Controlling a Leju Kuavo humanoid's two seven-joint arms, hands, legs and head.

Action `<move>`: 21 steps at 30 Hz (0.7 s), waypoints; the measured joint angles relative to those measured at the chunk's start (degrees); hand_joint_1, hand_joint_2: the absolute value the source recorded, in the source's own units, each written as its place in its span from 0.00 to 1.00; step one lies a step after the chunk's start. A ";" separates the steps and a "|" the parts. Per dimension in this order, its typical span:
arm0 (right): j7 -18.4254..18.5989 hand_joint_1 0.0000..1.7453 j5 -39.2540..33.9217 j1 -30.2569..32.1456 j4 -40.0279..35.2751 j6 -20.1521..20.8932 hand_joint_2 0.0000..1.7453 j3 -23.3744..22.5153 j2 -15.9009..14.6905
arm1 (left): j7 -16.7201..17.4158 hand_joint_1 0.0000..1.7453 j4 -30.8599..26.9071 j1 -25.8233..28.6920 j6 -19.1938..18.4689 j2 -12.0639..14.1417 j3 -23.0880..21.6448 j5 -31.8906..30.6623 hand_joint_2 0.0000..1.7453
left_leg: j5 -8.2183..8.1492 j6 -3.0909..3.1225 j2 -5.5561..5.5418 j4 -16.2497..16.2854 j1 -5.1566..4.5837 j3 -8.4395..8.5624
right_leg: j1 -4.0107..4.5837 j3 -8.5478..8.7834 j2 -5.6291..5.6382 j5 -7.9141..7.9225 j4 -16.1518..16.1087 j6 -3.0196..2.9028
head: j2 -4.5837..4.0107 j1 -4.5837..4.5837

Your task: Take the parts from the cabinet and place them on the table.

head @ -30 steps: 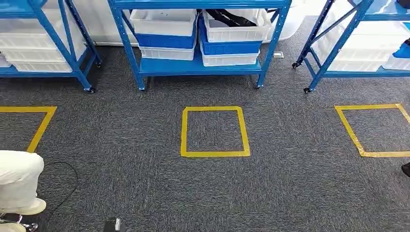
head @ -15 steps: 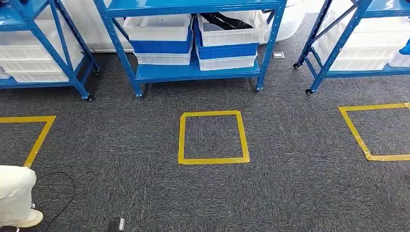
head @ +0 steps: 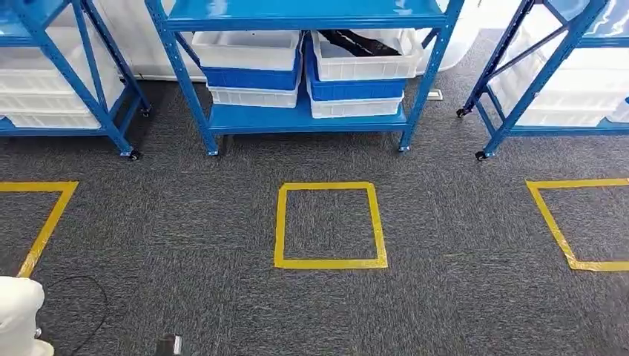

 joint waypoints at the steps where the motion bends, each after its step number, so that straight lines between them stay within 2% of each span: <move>1: 0.00 0.00 0.07 0.01 0.00 0.00 0.00 0.00 -0.04 | -0.09 0.00 0.00 0.23 0.00 0.02 0.04 0.11 0.00 | -0.87 -0.28 -0.08 0.00 0.17 1.25 | -0.22 0.07 -0.01 1.31 -2.98 0.68 | 0.00 0.02; 2: 0.00 0.00 0.15 -0.01 0.00 0.00 0.00 0.00 -0.13 | -0.22 0.00 0.00 0.30 -0.02 0.04 0.11 0.28 0.00 | -1.70 -0.59 -0.17 0.00 0.35 2.38 | -0.52 0.55 -0.04 4.18 -6.78 1.53 | 0.00 0.04; 3: -0.02 0.00 0.15 0.12 0.02 0.04 0.00 0.00 -0.15 | -0.26 0.00 0.00 0.31 -0.02 0.04 0.22 0.44 0.00 | -2.57 -0.97 -0.21 0.00 0.43 3.28 | -0.96 1.05 -0.16 8.48 -10.85 3.11 | 0.00 0.09; 4: -0.04 0.00 0.18 0.34 0.11 0.07 0.00 0.00 -0.11 | -0.33 0.00 0.00 0.35 -0.02 0.11 0.37 0.48 0.00 | -3.69 -1.48 -0.28 0.17 0.04 3.94 | -1.02 1.40 -1.06 13.28 -11.72 4.15 | 0.00 0.26; 5: -0.06 0.00 0.22 0.16 0.13 0.07 0.00 0.00 -0.13 | -0.39 0.00 -0.02 0.44 -0.02 0.26 0.44 0.48 0.00 | -4.67 -1.75 -0.25 0.21 0.00 4.61 | -0.38 1.97 -1.79 11.81 -11.83 1.83 | 0.00 0.52; 6: -0.06 0.00 0.22 -0.02 0.09 0.07 0.00 0.00 -0.22 | -0.42 0.00 -0.02 0.39 -0.04 0.26 0.48 0.50 0.00 | -5.47 -2.20 -0.08 -0.11 -0.10 5.30 | -0.10 3.01 -1.41 12.12 -11.82 0.62 | 0.00 -0.08; 7: -0.06 0.00 0.26 -0.16 0.07 0.07 0.00 0.00 -0.20 | -0.50 0.00 -0.02 0.26 -0.04 0.28 0.52 0.57 0.00 | -5.23 -2.44 0.09 0.70 0.09 6.40 | -0.62 2.93 -1.18 11.80 -12.01 -0.37 | 0.00 -0.37; 8: -0.06 0.00 0.28 -0.29 0.07 0.07 0.00 0.02 -0.17 | -0.50 0.00 -0.02 0.07 -0.09 0.31 0.57 0.57 0.00 | -5.11 -2.48 0.15 0.91 0.25 6.43 | -0.46 3.37 -1.03 11.71 -11.99 -0.86 | 0.00 -0.31; 9: -0.06 0.00 0.31 -0.42 0.02 0.07 0.00 0.02 -0.17 | -0.50 0.00 -0.04 -0.16 -0.09 0.28 0.57 0.57 0.00 | -4.81 -2.72 0.35 2.56 0.64 5.43 | -0.63 4.70 -0.78 11.49 -12.30 -1.58 | 0.00 -0.42; 10: -0.04 0.00 0.29 -0.42 0.02 0.07 0.00 0.02 -0.26 | -0.53 0.00 -0.04 -0.26 -0.11 0.26 0.57 0.57 0.00 | -4.55 -2.98 0.41 6.68 0.66 3.00 | -0.53 5.05 -0.78 11.16 -12.36 -2.18 | 0.00 -0.46; 11: -0.06 0.00 0.31 -0.37 0.02 0.07 0.00 0.02 -0.37 | -0.53 0.00 -0.02 -0.23 -0.11 0.26 0.57 0.55 0.00 | -5.25 -3.31 0.40 11.36 0.67 -0.23 | -0.46 5.26 -0.77 10.84 -12.40 -2.62 | 0.00 -0.59; 12: -0.06 0.00 0.29 -0.39 0.02 0.07 0.00 0.02 -0.39 | -0.53 0.00 -0.02 -0.05 -0.17 0.26 0.57 0.55 0.00 | -6.88 -3.60 0.41 15.04 0.72 -3.10 | -0.36 5.61 -0.73 10.48 -12.49 -3.04 | 0.00 -0.57; 13: -0.04 0.00 0.28 -0.28 0.02 0.07 0.00 0.02 -0.39 | -0.53 0.00 -0.02 0.16 -0.17 0.26 0.57 0.55 0.00 | -9.22 -3.82 0.40 17.99 0.73 -5.89 | -0.32 6.06 -0.61 9.94 -12.52 -3.09 | 0.00 -0.55; 14: -0.06 0.00 0.29 -0.16 0.02 0.07 0.00 0.02 -0.39 | -0.50 0.00 -0.02 0.41 -0.17 0.26 0.59 0.57 0.00 | -10.75 -3.92 0.41 19.29 0.73 -8.13 | -0.28 6.66 -0.35 9.38 -12.52 -3.11 | 0.00 -0.64; 15: -0.06 0.00 0.28 -0.06 0.02 0.07 0.00 0.02 -0.39 | -0.51 0.00 -0.02 0.55 -0.17 0.26 0.59 0.55 0.00 | -10.70 -3.83 0.42 18.55 0.73 -9.37 | -0.23 7.34 -0.17 8.79 -12.52 -3.04 | 0.00 -0.59; 16: -0.06 0.00 0.28 0.13 0.02 0.07 0.00 0.02 -0.37 | -0.50 0.00 -0.02 0.56 -0.17 0.28 0.59 0.57 0.00 | -9.17 -3.59 0.42 16.19 0.71 -9.63 | -0.18 8.15 -0.04 8.23 -12.53 -2.99 | 0.00 -0.61; 17: -0.04 0.00 0.28 0.17 0.02 0.07 0.00 0.02 -0.35 | -0.50 0.00 -0.02 0.57 -0.15 0.28 0.59 0.57 0.00 | -5.92 -3.10 0.42 12.20 0.61 -9.13 | -0.07 8.73 -0.01 7.60 -12.57 -2.94 | 0.00 -0.61; 18: -0.04 0.00 0.28 0.16 0.02 0.07 0.00 0.02 -0.35 | -0.50 0.00 -0.02 0.58 -0.15 0.37 0.59 0.57 0.00 | -1.98 -2.35 0.46 8.10 0.36 -8.45 | 0.09 9.29 -0.02 7.05 -12.64 -2.88 | 0.00 -0.64; 19: -0.06 0.00 0.28 0.18 0.07 0.07 0.00 0.02 -0.15 | -0.53 0.00 -0.02 0.58 -0.15 0.61 0.61 0.57 0.00 | 3.13 -1.10 0.68 4.20 -0.11 -8.02 | -0.06 9.86 0.01 6.48 -12.81 -2.78 | 0.00 -0.53; 20: -0.04 0.00 0.28 0.10 0.09 0.07 0.00 0.02 -0.06 | -0.50 0.00 -0.02 0.66 -0.15 0.83 0.63 0.57 0.00 | 2.51 -0.87 0.11 4.98 -0.56 -8.03 | 0.41 10.35 0.25 5.99 -12.83 -2.33 | 0.00 -0.37; 21: -0.06 0.00 0.28 0.11 0.07 0.07 0.00 0.00 -0.09 | -0.50 0.00 -0.02 0.66 -0.15 0.83 0.63 0.57 0.00 | 2.01 -0.82 0.08 4.97 -0.65 -8.00 | 0.42 10.37 0.44 5.90 -12.87 -2.25 | 0.00 -0.39</move>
